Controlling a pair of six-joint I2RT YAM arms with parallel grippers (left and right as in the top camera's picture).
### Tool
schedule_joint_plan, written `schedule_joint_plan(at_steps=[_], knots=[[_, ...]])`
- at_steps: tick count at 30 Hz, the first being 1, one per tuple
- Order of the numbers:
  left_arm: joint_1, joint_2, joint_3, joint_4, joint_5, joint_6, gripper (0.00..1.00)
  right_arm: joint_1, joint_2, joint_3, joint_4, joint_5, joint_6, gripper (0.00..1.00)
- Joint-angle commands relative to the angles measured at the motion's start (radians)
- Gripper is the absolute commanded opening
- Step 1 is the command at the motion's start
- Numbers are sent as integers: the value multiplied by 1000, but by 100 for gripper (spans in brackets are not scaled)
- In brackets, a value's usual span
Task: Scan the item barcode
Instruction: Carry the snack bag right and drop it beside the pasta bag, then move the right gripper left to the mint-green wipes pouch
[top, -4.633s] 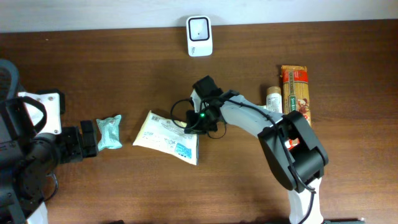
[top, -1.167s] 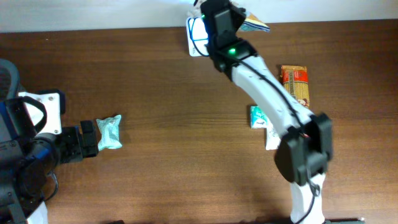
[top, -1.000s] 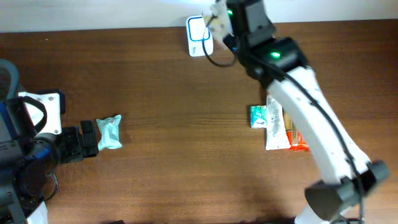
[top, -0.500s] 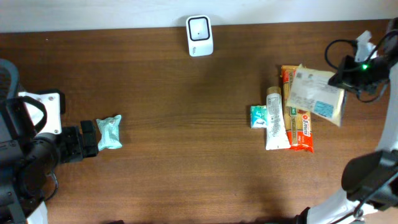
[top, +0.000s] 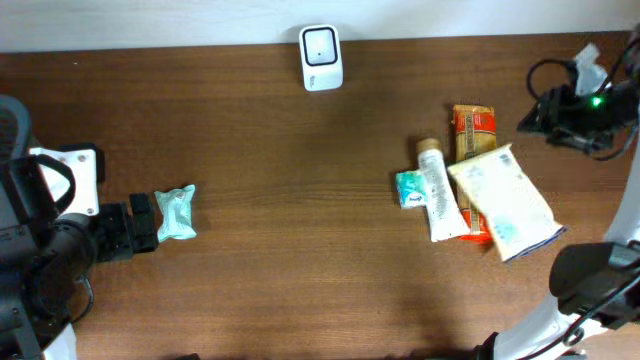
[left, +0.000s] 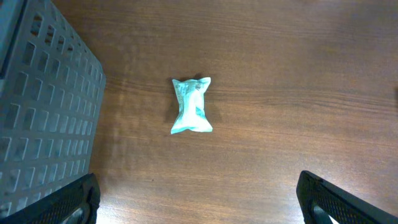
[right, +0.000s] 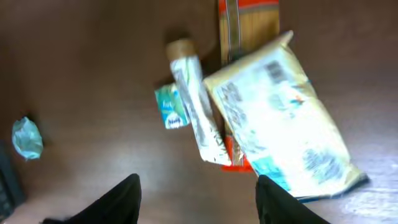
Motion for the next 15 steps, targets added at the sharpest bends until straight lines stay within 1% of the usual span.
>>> schedule_joint_plan(at_steps=[1,2,4,5,9,11,13,14,15], knots=[[3,-3,6,0,-7,16,99,21,-25,140,-6,-27,4,59],[3,-3,6,0,-7,16,99,60,-24,148,-2,-60,4,59],[3,-3,6,0,-7,16,99,194,-16,143,27,-58,4,60],[3,-3,6,0,-7,16,99,335,5,143,87,-58,5,61],[3,-3,6,0,-7,16,99,604,92,143,230,-59,78,61],[3,-3,6,0,-7,16,99,785,200,143,364,-59,156,64],[3,-3,6,0,-7,16,99,921,293,143,509,-59,217,72],[3,-3,6,0,-7,16,99,1018,352,143,620,-59,234,90],[3,-3,6,0,-7,16,99,1065,377,143,681,-58,234,99]])
